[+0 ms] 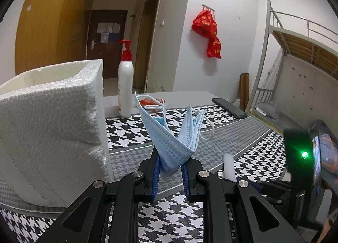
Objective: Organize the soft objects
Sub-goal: 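Lift the white tube off the bed with the right tool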
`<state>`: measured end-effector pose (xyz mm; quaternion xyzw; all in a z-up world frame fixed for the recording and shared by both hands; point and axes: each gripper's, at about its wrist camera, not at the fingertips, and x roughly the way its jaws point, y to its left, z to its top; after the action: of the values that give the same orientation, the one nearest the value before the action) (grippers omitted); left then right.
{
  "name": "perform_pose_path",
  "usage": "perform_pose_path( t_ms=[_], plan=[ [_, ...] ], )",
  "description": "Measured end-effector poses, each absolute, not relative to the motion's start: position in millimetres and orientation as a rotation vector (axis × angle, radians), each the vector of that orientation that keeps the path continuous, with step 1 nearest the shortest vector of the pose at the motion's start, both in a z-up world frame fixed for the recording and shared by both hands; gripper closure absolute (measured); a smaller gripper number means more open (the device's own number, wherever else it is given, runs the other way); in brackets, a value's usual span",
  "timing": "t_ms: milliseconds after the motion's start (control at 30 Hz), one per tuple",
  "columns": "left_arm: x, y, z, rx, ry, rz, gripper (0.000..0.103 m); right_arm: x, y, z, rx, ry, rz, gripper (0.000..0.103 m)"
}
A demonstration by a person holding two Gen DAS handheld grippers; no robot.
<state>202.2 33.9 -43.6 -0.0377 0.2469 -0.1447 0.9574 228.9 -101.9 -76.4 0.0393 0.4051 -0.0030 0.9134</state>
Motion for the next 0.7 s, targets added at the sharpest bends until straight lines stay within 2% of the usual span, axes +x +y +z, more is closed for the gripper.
perform_pose_path(
  t_ms=[700],
  plan=[
    [197, 24, -31, -0.045, 0.493, -0.350, 0.084, 208, -133, -25, 0.122, 0.689, 0.127, 0.083]
  ],
)
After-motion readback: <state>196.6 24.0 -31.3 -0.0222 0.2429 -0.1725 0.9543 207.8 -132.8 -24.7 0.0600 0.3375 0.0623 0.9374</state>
